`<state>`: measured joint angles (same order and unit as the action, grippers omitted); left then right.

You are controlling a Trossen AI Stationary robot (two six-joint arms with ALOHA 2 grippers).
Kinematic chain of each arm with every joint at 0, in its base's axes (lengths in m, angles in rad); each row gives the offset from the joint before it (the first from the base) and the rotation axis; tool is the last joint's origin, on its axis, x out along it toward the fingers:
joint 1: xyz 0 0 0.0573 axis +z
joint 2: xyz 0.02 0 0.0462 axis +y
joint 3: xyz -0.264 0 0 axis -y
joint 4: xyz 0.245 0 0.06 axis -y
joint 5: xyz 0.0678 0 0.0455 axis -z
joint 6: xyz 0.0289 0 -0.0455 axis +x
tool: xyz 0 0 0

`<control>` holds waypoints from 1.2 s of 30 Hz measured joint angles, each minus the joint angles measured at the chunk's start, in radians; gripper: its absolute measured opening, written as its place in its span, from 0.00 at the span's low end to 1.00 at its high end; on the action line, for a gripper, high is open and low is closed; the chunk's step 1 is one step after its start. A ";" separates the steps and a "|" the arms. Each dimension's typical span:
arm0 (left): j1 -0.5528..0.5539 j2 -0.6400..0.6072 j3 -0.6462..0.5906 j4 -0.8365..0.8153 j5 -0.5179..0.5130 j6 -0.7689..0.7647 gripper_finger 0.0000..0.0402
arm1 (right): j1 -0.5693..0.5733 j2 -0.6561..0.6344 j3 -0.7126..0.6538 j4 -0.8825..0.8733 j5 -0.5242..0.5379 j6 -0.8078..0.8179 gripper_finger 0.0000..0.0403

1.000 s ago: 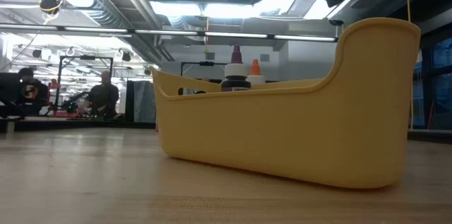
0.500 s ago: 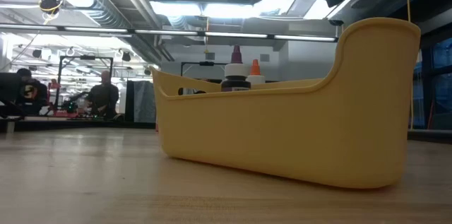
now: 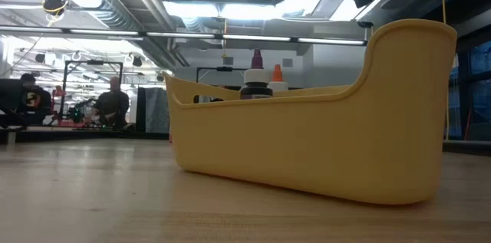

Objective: Pick & Place food coloring
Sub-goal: Put the large yellow food coloring bottle into the yellow container

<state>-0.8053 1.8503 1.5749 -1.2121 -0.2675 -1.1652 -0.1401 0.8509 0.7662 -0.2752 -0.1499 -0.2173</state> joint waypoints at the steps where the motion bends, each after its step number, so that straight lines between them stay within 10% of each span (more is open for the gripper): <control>1: -0.002 0.013 0.000 0.005 -0.003 0.001 0.78 | 0.000 0.000 0.000 0.000 0.000 0.000 0.30; 24: -0.011 0.101 -0.093 0.096 -0.007 0.037 0.67 | 0.000 0.000 0.000 0.000 0.000 0.000 0.30; 36: -0.011 0.100 -0.092 0.127 0.026 0.052 0.40 | 0.000 0.000 0.000 0.000 0.000 0.000 0.30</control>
<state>-0.8164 1.9507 1.4830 -1.0847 -0.2413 -1.1132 -0.1402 0.8505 0.7662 -0.2749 -0.1498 -0.2176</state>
